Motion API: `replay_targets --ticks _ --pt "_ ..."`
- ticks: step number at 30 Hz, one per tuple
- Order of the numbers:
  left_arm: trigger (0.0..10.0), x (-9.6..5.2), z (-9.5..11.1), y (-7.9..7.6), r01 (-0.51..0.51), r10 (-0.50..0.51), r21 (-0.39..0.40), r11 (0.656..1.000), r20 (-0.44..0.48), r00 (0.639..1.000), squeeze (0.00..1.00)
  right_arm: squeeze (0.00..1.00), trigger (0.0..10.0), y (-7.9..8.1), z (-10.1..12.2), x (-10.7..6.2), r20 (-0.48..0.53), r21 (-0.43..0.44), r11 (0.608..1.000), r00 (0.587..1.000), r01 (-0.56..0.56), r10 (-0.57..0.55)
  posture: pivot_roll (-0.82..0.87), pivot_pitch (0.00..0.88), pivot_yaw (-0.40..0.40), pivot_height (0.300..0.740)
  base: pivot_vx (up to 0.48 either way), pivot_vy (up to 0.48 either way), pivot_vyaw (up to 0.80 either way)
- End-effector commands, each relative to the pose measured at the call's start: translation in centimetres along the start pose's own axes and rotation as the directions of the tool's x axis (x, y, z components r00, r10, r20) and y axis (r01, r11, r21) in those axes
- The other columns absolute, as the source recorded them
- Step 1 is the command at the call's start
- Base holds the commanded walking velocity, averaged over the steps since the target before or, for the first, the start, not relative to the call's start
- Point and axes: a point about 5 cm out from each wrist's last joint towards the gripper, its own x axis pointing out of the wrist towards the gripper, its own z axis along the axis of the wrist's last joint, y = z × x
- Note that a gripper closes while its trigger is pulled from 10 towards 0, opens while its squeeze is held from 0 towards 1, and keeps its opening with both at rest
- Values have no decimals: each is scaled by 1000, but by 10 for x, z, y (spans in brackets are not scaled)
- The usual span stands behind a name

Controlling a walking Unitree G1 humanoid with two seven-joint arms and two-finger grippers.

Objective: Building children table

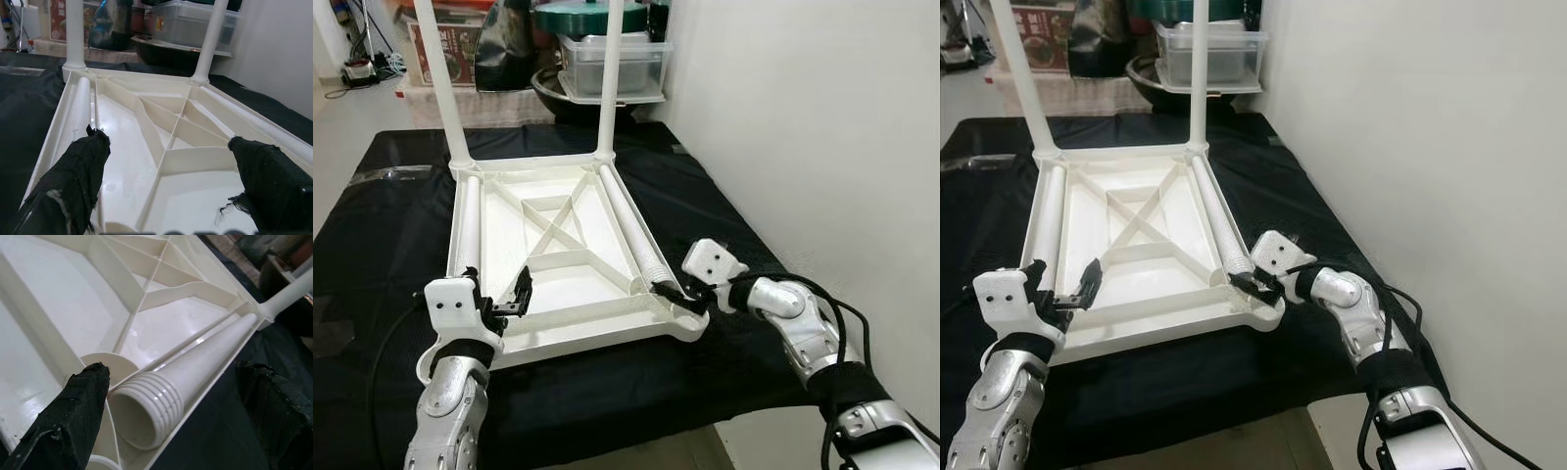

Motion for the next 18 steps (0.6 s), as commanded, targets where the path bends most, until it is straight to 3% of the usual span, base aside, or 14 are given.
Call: replay_targets --ticks 1,3,11,18 --pt "10000 -1 -3 -2 1 -1 -5 1000 -4 1000 0 0 10000 1 -3 -1 -26 -44 999 999 -32 31 53 0 -83 740 0 0 0" --pt "10000 -2 -3 -1 1 -1 -5 1000 -4 1000 0 0 10000 -11 -9 -3 -119 -115 990 990 -87 73 52 0 -87 740 0 0 0" --pt "10000 -1 -2 -2 0 0 -3 1000 0 1000 0 0 10000 -19 -23 -5 -259 -172 979 964 -106 59 57 0 -94 740 0 0 0" --pt "10000 0 -2 -2 0 0 -5 1000 1 1000 0 0 10000 -18 -26 -1 -283 -140 986 958 -89 46 56 0 -96 740 0 0 0"
